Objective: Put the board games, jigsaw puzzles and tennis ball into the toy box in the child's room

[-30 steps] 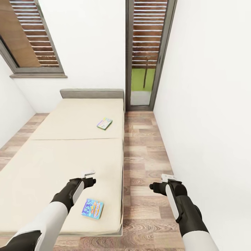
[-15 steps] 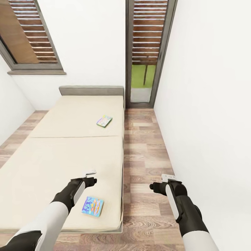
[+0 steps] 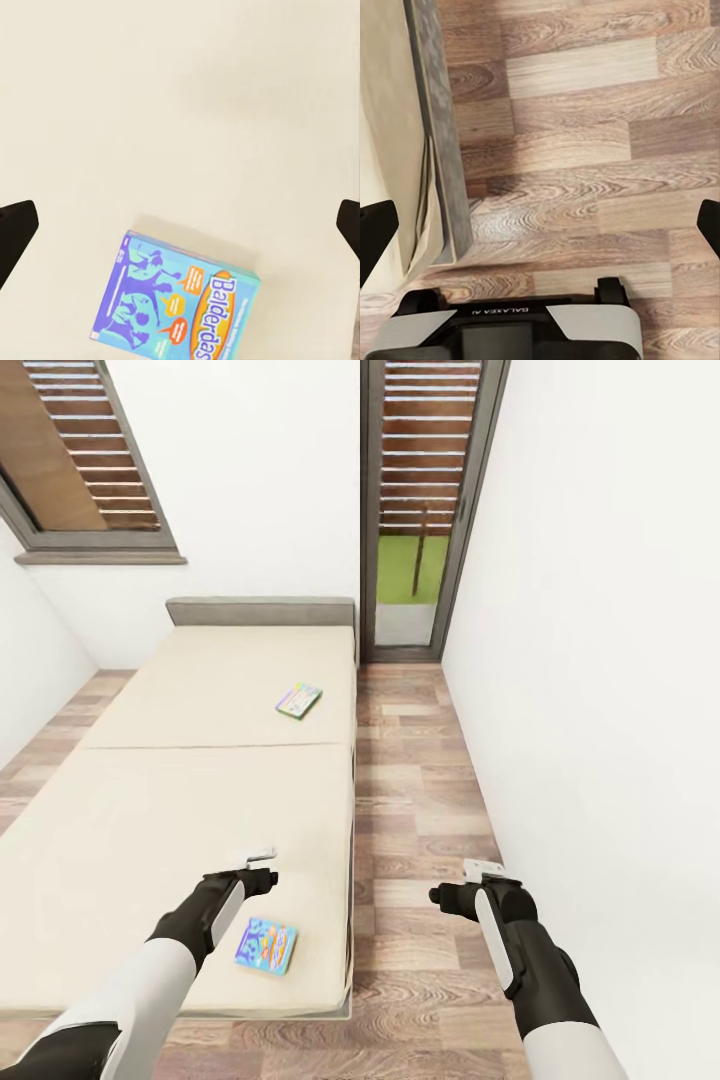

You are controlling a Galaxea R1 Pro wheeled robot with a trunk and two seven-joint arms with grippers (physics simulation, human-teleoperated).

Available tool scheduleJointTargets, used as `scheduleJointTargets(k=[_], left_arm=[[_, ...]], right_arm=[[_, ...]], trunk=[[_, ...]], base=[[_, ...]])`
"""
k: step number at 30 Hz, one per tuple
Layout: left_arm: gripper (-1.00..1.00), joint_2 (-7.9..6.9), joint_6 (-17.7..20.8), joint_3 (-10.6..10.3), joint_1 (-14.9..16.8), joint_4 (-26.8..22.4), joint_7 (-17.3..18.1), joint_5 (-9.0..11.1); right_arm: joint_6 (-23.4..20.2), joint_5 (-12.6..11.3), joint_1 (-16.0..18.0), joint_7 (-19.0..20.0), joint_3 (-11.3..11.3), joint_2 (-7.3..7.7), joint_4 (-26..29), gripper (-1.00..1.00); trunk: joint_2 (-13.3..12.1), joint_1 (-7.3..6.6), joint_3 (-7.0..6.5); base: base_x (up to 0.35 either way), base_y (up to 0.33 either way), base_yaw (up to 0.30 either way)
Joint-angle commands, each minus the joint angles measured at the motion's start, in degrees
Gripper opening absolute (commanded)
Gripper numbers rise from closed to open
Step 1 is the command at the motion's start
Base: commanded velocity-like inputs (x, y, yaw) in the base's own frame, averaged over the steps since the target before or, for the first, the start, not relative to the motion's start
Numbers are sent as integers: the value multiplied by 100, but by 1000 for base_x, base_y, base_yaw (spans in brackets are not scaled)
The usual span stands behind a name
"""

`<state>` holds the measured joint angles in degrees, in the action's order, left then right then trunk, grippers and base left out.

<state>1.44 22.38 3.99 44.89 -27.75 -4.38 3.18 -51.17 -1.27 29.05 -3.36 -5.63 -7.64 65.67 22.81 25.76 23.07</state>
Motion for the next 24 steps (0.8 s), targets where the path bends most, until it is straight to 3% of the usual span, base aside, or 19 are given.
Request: scheduleJointTargets(k=[1, 24], left_arm=[[100, 5, 32, 24, 2, -11, -19, 34], [100, -16, -7, 6, 2, -11, -14, 28]], right_arm=[[-25, -19, 4, -24, -8, -5, 6, 100], [-25, -11, 4, -24, -10, 0, 6, 100]], trunk=[[11, 3, 19], [11, 3, 235]], base=[[0, 0, 0], [0, 0, 0]])
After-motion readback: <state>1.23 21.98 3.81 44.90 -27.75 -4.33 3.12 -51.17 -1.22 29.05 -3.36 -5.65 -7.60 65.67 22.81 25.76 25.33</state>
